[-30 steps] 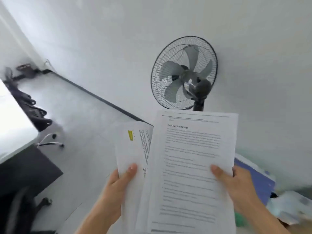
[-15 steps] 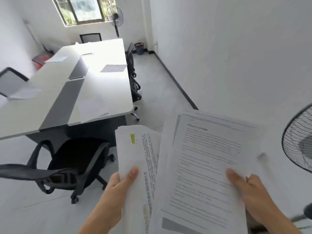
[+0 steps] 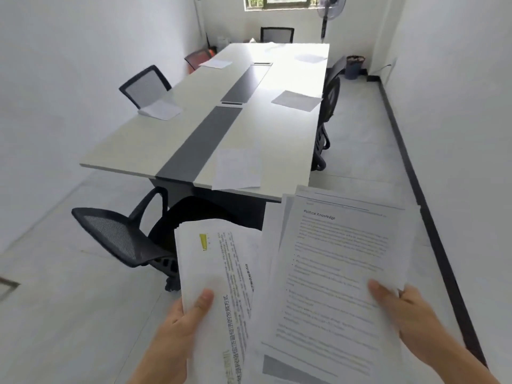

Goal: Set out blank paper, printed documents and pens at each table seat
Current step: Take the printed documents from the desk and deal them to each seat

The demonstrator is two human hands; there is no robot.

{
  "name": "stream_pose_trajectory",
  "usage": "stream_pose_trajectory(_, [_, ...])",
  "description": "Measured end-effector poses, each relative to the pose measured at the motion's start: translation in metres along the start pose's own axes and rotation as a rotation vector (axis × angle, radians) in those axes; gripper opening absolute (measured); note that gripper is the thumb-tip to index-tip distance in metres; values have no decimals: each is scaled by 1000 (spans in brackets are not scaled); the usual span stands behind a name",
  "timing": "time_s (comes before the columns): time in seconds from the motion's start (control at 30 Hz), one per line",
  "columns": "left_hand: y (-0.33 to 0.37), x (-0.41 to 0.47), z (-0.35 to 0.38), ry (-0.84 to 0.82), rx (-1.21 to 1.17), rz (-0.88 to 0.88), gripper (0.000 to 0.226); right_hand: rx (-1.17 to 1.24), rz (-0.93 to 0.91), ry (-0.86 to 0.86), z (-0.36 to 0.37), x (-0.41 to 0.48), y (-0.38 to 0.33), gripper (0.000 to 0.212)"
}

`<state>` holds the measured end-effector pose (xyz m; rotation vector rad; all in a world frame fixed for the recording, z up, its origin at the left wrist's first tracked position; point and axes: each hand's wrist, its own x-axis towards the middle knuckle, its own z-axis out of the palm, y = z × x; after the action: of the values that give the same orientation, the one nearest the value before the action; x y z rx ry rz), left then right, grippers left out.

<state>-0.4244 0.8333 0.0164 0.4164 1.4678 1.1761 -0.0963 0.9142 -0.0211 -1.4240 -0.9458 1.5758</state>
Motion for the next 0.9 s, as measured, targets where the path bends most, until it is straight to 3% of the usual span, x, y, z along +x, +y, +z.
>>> stream_pose_trajectory(0.17, [35,77,-22,93,-41,7,59,-69,47,-36,56,97,-18,23])
stream_pose_trajectory(0.33, [94,155,-45,86,-79,66,33,-119,102,-51,125,193,-55,21])
stream_pose_trajectory(0.57, [170,232,-81,148,-153,128,29,-134,125,-64,241,316,-103,17])
stream_pose_trajectory(0.9, [224,311,-109,512,-263,88,23,-193,203,-115,407,541,-127,33])
